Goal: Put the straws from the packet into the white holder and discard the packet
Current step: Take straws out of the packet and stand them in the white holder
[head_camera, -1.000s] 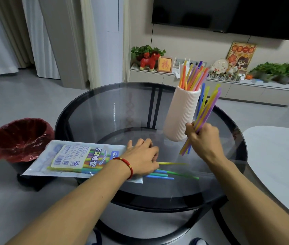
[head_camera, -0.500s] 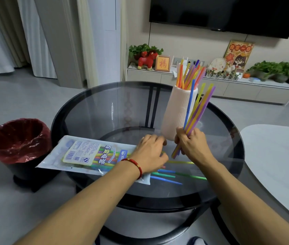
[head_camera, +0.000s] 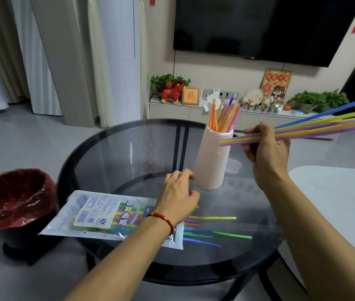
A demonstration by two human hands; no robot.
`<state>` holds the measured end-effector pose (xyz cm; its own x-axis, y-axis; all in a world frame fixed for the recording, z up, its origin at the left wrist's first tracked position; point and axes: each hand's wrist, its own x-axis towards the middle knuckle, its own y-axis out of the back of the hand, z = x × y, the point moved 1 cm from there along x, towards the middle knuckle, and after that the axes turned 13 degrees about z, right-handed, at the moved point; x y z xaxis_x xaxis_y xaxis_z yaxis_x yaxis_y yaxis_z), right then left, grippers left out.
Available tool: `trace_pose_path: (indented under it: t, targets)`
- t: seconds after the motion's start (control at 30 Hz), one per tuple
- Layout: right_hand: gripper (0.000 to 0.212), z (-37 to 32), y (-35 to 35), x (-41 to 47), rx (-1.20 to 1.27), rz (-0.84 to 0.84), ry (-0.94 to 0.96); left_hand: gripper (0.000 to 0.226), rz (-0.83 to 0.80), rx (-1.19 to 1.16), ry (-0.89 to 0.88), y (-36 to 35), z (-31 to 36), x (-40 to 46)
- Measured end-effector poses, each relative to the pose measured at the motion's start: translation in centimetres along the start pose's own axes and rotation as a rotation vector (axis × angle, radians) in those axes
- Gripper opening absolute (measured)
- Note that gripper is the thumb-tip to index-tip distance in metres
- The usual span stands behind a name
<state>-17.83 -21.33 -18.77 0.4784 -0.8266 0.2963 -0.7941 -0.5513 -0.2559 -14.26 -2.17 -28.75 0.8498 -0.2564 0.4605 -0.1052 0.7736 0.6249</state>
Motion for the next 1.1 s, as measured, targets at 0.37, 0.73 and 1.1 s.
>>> trace_pose_path:
  t: [0.37, 0.73, 1.1]
  targets:
    - [0.038, -3.0, -5.7, 4.2, -0.451, -0.012, 0.378, 0.049, -0.134, 0.069, 0.023, 0.6, -0.6, 0.0]
    - [0.032, -4.5, -7.8, 4.8, -0.703, -0.174, 0.463, 0.047, -0.150, 0.047, 0.017, 1.3, -0.6, -0.1]
    - [0.049, -4.5, -7.3, 3.6, -0.845, -0.285, 0.836, 0.049, -0.183, 0.059, 0.014, 1.5, -0.5, -0.1]
